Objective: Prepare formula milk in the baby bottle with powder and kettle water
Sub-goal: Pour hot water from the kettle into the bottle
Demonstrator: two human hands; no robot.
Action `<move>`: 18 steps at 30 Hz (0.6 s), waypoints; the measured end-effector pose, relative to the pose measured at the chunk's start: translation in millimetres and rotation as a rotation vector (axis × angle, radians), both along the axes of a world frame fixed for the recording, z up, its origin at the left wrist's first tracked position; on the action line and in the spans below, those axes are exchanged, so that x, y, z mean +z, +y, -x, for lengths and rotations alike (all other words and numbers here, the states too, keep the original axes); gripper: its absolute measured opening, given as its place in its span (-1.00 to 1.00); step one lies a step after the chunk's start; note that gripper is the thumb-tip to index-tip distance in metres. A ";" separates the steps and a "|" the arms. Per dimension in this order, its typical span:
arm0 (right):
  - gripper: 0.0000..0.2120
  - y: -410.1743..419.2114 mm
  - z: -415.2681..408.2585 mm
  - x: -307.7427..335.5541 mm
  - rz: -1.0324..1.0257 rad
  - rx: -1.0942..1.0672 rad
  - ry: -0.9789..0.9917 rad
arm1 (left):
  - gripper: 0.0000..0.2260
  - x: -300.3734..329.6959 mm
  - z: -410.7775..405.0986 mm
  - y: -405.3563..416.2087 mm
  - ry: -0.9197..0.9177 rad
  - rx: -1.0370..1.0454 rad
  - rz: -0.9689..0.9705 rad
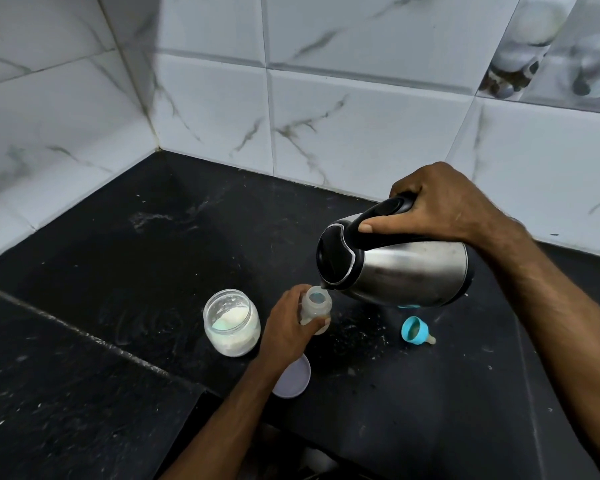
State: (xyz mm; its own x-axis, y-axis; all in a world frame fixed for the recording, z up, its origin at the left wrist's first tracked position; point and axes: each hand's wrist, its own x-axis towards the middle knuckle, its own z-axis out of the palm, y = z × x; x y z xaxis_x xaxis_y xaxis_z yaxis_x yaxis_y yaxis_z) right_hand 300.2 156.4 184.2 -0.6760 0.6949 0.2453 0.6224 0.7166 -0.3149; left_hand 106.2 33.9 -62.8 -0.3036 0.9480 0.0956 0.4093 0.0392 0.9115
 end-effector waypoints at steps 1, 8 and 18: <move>-0.25 0.1 0.1 -0.1 -0.007 0.001 -0.005 | -0.56 -0.5 0.0 0.1 0.001 0.000 -0.001; -0.25 2.1 1.9 1.1 -0.023 0.013 -0.027 | -0.56 -0.9 0.7 0.2 0.012 -0.003 0.002; -0.28 1.2 3.2 3.1 -0.020 0.005 -0.057 | -0.55 0.8 0.9 0.3 0.016 -0.001 0.018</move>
State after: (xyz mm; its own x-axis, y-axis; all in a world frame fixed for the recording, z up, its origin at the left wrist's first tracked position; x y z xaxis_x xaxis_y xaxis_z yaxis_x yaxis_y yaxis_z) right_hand 297.1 157.6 187.3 -0.6927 0.6867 0.2204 0.6351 0.7256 -0.2648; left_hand 105.3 34.2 -62.0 -0.3016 0.9498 0.0833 0.4243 0.0554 0.9038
